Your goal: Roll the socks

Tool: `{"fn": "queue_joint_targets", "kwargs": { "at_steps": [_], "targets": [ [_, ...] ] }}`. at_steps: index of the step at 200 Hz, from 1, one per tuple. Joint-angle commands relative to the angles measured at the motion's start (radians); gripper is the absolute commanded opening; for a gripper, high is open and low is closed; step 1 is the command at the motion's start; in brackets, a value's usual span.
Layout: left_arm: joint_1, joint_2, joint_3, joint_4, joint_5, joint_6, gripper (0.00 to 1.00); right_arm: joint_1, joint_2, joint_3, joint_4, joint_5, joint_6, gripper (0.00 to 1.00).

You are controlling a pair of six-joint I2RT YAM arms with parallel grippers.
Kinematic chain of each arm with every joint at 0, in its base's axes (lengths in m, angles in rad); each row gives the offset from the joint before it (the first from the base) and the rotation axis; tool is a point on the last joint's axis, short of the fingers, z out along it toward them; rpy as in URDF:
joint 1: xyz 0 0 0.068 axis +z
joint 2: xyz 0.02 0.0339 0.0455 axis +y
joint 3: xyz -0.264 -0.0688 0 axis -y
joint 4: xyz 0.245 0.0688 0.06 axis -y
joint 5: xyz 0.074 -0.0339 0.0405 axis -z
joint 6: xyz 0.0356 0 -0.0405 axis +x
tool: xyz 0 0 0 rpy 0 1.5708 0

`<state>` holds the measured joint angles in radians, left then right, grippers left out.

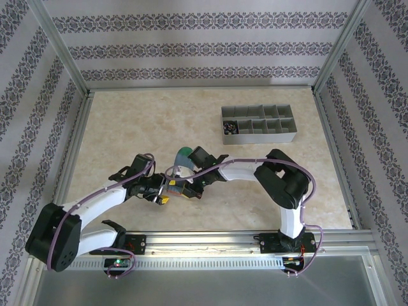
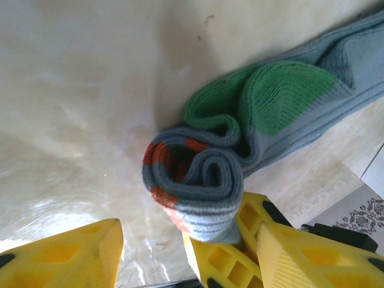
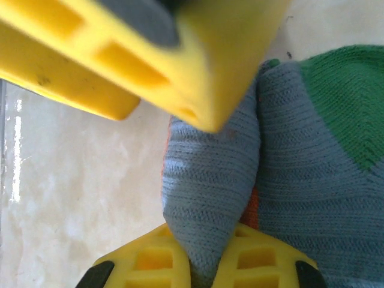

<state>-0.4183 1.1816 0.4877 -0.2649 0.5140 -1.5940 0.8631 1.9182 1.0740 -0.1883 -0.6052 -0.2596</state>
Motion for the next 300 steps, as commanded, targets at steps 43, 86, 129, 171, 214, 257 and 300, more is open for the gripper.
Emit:
{"fn": "queue_joint_targets", "kwargs": {
  "at_steps": [43,86,129,171,214,257,300],
  "targets": [
    [-0.029,0.073,-0.048,0.144,-0.032,-0.093,0.46,-0.018,0.115,0.047,-0.255,-0.018,0.050,0.00],
    [-0.038,0.129,-0.070,0.069,-0.020,-0.103,0.13,-0.019,0.110,0.059,-0.245,-0.052,0.056,0.00],
    [-0.038,0.083,-0.059,-0.123,-0.034,-0.109,0.00,0.026,-0.099,-0.080,-0.055,0.071,-0.018,0.38],
    [-0.020,0.053,-0.024,-0.227,-0.022,-0.067,0.00,0.255,-0.311,-0.271,0.237,0.726,-0.213,0.60],
    [-0.008,0.081,0.001,-0.234,-0.020,-0.045,0.00,0.425,-0.219,-0.229,0.299,1.020,-0.400,0.60],
    [-0.003,0.101,0.018,-0.234,-0.020,-0.028,0.00,0.458,-0.133,-0.168,0.290,1.048,-0.439,0.55],
    [0.002,0.094,0.014,-0.236,-0.021,-0.024,0.00,0.447,-0.104,-0.127,0.238,0.975,-0.416,0.07]
  ]
}}
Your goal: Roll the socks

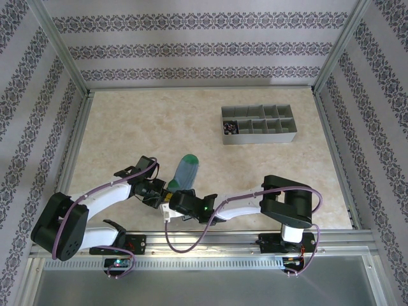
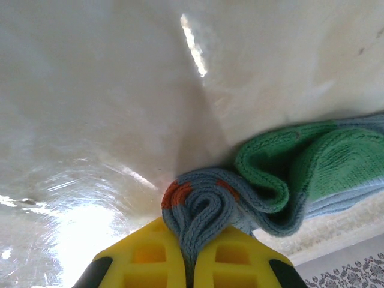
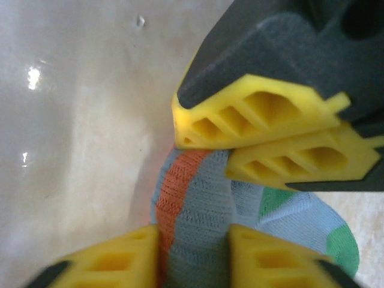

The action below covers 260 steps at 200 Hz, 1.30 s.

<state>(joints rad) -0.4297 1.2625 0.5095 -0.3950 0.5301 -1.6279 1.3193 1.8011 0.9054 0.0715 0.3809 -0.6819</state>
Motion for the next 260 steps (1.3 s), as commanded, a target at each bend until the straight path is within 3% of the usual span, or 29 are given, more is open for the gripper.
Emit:
{"fn": "queue_joint_targets", "kwargs": {
  "at_steps": [1,8,36,82,115,189,260],
  "targets": [
    [0.014,0.013,-0.009,-0.106,-0.037,0.010,0.00,-0.010,0.014,0.043,-0.023,-0.012,0.008,0.06],
    [0.015,0.010,-0.009,-0.107,-0.037,0.009,0.00,-0.014,0.014,0.046,-0.040,-0.034,0.024,0.00],
    [0.021,-0.026,-0.007,-0.109,-0.046,0.013,0.00,-0.063,-0.002,0.054,-0.152,-0.208,0.147,0.00],
    [0.039,-0.127,-0.004,-0.088,-0.044,0.021,0.43,-0.210,0.026,0.066,-0.275,-0.614,0.351,0.00],
    [0.049,-0.210,0.007,-0.078,-0.069,0.058,0.54,-0.310,0.078,0.086,-0.330,-0.833,0.426,0.00],
    [0.033,-0.263,-0.067,0.063,-0.023,0.057,0.53,-0.454,0.177,0.155,-0.441,-0.995,0.482,0.00],
    [-0.025,-0.116,-0.088,0.253,-0.031,0.044,0.51,-0.520,0.274,0.217,-0.518,-1.060,0.532,0.00]
  ]
}}
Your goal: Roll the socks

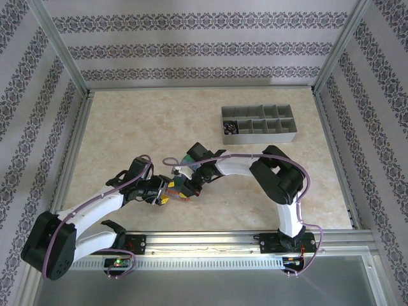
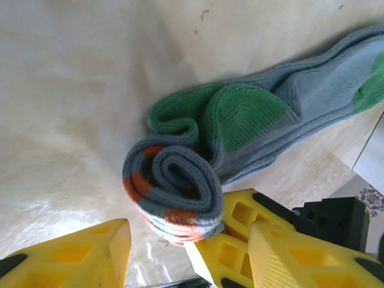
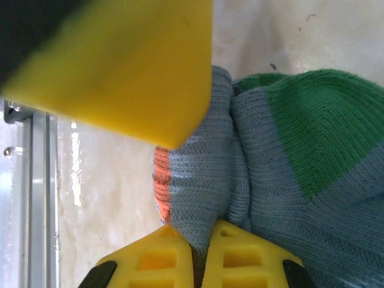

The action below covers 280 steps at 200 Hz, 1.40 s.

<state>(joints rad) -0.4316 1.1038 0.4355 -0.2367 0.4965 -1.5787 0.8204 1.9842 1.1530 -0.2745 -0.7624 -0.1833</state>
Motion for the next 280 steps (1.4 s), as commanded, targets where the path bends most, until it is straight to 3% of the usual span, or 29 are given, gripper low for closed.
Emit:
{"fn": "queue_joint_targets", "kwargs": {
  "at_steps": [1,55,68,97,107,125,148,159,177,198,254,280],
  "targets": [
    [-0.024,0.045,-0.014,0.097,0.002,-0.004,0.51,-0.022,0.091,-0.029,-0.172,0.083,0.035,0.00],
    [-0.035,0.194,0.042,0.050,-0.004,0.071,0.43,-0.050,0.142,-0.014,-0.181,0.043,0.058,0.00],
    [-0.036,0.223,0.054,-0.015,-0.007,0.084,0.33,-0.055,0.148,-0.004,-0.186,0.043,0.052,0.00],
    [-0.040,0.225,0.056,-0.168,-0.029,0.075,0.00,-0.050,0.103,-0.003,-0.170,0.068,0.001,0.00],
    [-0.040,0.210,0.059,-0.216,-0.041,0.073,0.00,-0.043,0.044,-0.031,-0.125,0.093,-0.018,0.02],
    [-0.040,0.180,0.051,-0.226,-0.038,0.034,0.00,-0.002,-0.132,-0.134,0.016,0.226,-0.057,0.24],
    [-0.039,0.171,0.056,-0.203,-0.029,-0.001,0.00,0.124,-0.379,-0.335,0.277,0.541,-0.116,0.48],
    [-0.040,0.182,0.077,-0.229,-0.032,-0.002,0.00,0.207,-0.434,-0.388,0.338,0.713,-0.160,0.54],
    [-0.041,0.202,0.112,-0.261,-0.033,0.004,0.00,0.309,-0.435,-0.379,0.325,0.928,-0.212,0.54],
    [-0.041,0.216,0.126,-0.274,-0.031,0.006,0.00,0.407,-0.387,-0.350,0.352,1.081,-0.304,0.55],
    [-0.039,0.239,0.130,-0.263,-0.022,0.002,0.00,0.476,-0.234,-0.242,0.348,1.130,-0.422,0.51],
    [-0.040,0.234,0.118,-0.249,-0.021,-0.006,0.00,0.475,-0.190,-0.213,0.332,1.118,-0.419,0.38]
  ]
}}
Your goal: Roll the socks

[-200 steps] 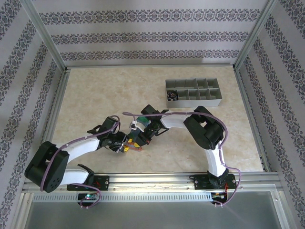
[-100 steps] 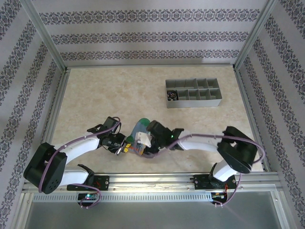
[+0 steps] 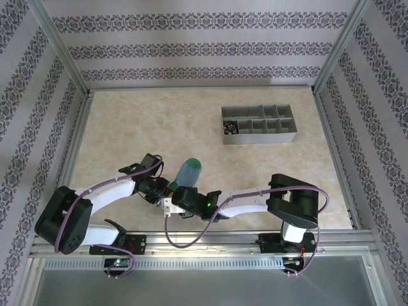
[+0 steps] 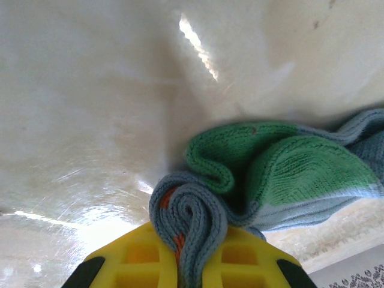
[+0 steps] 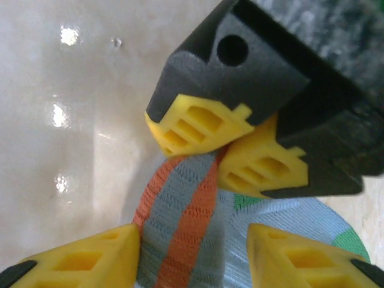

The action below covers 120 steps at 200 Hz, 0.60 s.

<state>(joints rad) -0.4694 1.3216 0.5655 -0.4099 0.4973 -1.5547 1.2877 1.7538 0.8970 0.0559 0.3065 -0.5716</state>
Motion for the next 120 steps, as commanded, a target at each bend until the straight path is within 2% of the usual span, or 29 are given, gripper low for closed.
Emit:
{"fn": "queue_joint_targets", "kwargs": {
  "at_steps": [1,22,41,51,73,87,103,120],
  "targets": [
    [-0.002,0.016,-0.012,-0.075,-0.022,-0.030,0.00,0.007,0.042,0.044,0.000,0.049,-0.030,0.37],
    [-0.002,0.010,-0.015,-0.070,-0.020,-0.030,0.00,-0.004,0.061,0.055,-0.028,0.010,0.005,0.13],
    [0.000,-0.016,-0.018,-0.064,-0.027,-0.031,0.00,-0.041,0.079,0.068,-0.091,-0.051,0.079,0.00],
    [0.003,-0.037,-0.019,-0.058,-0.030,-0.031,0.05,-0.064,0.085,0.073,-0.138,-0.098,0.114,0.00],
    [0.013,-0.091,-0.025,-0.040,-0.027,-0.033,0.36,-0.115,0.083,0.055,-0.204,-0.253,0.157,0.00],
    [0.022,-0.130,-0.022,-0.028,-0.029,-0.033,0.51,-0.158,0.082,0.042,-0.233,-0.370,0.188,0.00],
    [0.033,-0.177,-0.014,-0.013,-0.046,-0.013,0.62,-0.220,0.086,0.033,-0.259,-0.510,0.228,0.00],
    [0.040,-0.215,-0.004,-0.018,-0.068,0.020,0.69,-0.273,0.099,0.027,-0.271,-0.610,0.259,0.00]
  ]
}}
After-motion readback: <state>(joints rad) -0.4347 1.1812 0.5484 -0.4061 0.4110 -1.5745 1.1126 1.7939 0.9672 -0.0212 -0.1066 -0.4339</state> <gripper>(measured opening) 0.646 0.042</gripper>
